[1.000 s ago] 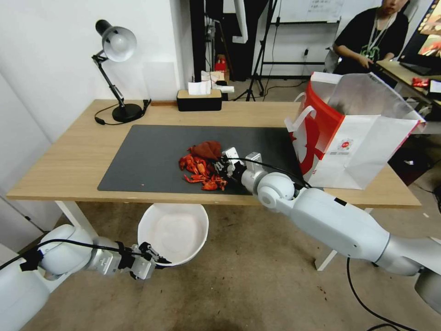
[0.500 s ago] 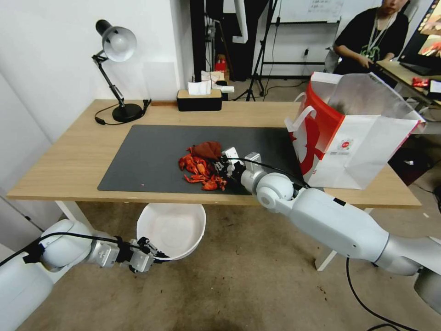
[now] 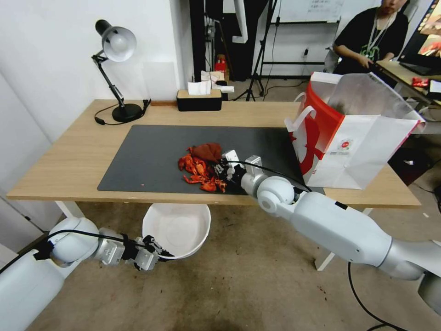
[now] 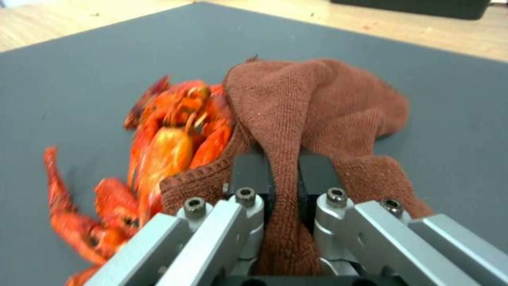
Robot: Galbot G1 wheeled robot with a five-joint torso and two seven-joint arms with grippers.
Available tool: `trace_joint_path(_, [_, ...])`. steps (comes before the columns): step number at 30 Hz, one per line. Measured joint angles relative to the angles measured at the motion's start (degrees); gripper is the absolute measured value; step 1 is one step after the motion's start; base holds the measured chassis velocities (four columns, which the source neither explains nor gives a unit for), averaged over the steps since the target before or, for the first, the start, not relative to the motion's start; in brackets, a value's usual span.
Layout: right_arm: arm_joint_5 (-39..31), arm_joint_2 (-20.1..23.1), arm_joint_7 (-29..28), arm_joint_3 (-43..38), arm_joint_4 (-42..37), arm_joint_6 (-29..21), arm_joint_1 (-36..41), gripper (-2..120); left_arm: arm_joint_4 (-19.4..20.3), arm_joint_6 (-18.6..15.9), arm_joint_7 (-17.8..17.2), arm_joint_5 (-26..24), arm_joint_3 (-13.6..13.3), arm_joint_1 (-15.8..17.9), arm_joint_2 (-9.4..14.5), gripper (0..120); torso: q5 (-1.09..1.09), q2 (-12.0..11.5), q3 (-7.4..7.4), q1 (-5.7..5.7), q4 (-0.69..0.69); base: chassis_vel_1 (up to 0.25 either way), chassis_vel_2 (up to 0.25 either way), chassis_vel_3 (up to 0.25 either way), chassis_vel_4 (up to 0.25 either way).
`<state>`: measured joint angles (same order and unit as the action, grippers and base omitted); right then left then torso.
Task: Sweep shrimp from table into container with towel, then put container into takeout bag.
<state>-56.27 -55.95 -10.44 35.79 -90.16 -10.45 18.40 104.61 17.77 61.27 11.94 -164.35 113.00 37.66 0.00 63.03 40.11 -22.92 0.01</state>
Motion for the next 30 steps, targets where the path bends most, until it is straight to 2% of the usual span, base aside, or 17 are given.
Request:
trace_joint_path(8, [0.2, 2.0, -1.2, -2.3, -2.2, -0.2, 0.5, 4, 0.4, -0.2, -0.1, -0.1, 0.0, -0.5, -0.7, 0, 0.0, 0.0, 0.0, 0.0, 0.0, 0.0, 0.0, 0.0, 0.0])
trace_joint_path(14, [0.9, 7.3, -0.9, -5.4, -6.8, -1.3, 4.8, 4, 0.9, -0.4, -0.3, -0.2, 0.1, -0.8, -1.2, 0, 0.01, 0.0, 0.0, 0.0, -0.03, 0.0, 0.0, 0.0, 0.0])
trace_joint_path(17, [1.5, 8.0, -0.5, -6.0, -7.2, -1.3, 6.5, 4, 1.1, -0.5, -0.4, -0.2, 0.1, -0.9, -1.4, 0, -0.01, 0.0, 0.0, 0.0, -0.03, 0.0, 0.0, 0.0, 0.0])
trace_joint_path(30, [2.0, 5.1, -0.7, -3.8, -7.8, -1.5, 7.6, 4, 1.7, -1.5, -0.9, -0.4, 0.1, -1.3, -1.9, 0, -0.01, 0.0, 0.0, 0.0, 0.0, 0.0, 0.0, 0.0, 0.0])
